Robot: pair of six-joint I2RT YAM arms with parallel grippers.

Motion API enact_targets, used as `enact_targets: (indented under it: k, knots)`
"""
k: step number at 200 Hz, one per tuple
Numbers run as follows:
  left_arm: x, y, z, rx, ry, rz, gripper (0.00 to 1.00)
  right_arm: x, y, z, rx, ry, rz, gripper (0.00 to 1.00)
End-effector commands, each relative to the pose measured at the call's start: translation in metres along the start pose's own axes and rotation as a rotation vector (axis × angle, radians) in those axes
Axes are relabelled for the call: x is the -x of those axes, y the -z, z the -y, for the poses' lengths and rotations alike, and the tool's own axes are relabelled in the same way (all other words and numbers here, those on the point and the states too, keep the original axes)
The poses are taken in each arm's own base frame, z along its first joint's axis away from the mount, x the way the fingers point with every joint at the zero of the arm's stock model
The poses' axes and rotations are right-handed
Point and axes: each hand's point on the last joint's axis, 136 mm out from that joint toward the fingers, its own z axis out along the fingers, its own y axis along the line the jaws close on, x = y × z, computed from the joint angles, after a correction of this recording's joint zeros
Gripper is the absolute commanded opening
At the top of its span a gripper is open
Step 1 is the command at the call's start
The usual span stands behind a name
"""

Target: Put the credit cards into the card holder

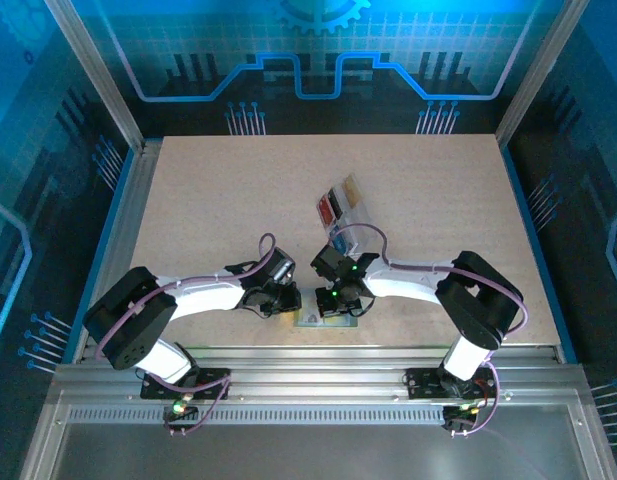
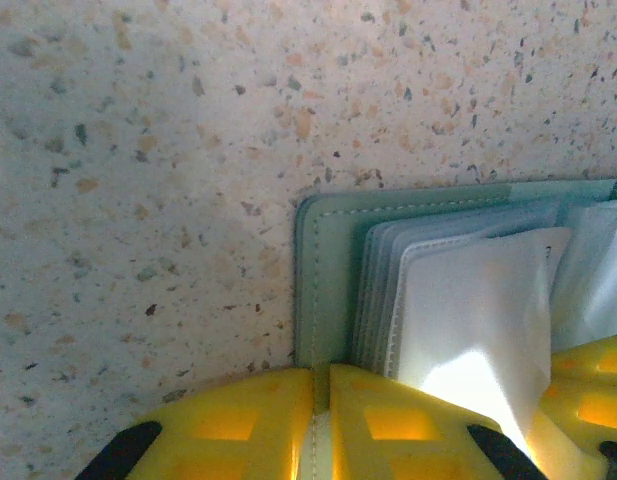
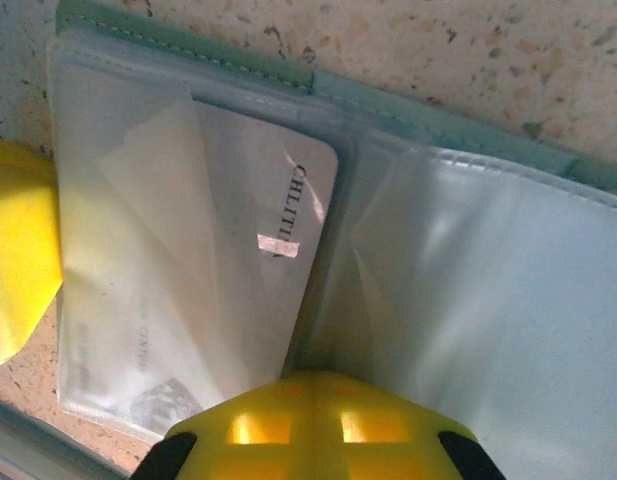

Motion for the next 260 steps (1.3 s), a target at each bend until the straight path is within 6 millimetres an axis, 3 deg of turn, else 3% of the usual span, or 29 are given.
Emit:
enact_targets:
  k: [1,63,96,181,232,260]
  knots:
    - [-0.030,-0.016,-0.039,0.119,0.032,-0.099,0.16,0.012,0.001,-0.022,0.053,0.055,0.035,0.02]
    - [-0.030,-0.019,-0.037,0.108,0.036,-0.106,0.16,0.014,0.039,0.011,-0.081,0.057,0.097,0.17]
    - [-0.029,-0.020,-0.036,0.105,0.041,-0.107,0.15,0.025,0.054,0.028,-0.164,0.075,0.123,0.24]
    - [-0.031,-0.021,-0.037,0.115,0.042,-0.115,0.16,0.037,0.025,0.034,-0.255,0.134,0.057,0.27]
    - [-0.030,-0.022,-0.038,0.120,0.041,-0.114,0.15,0.012,0.001,0.046,-0.366,0.146,-0.008,0.27]
    - [-0.031,-0.023,-0.040,0.126,0.041,-0.118,0.15,0.000,-0.012,0.046,-0.345,0.130,-0.037,0.22]
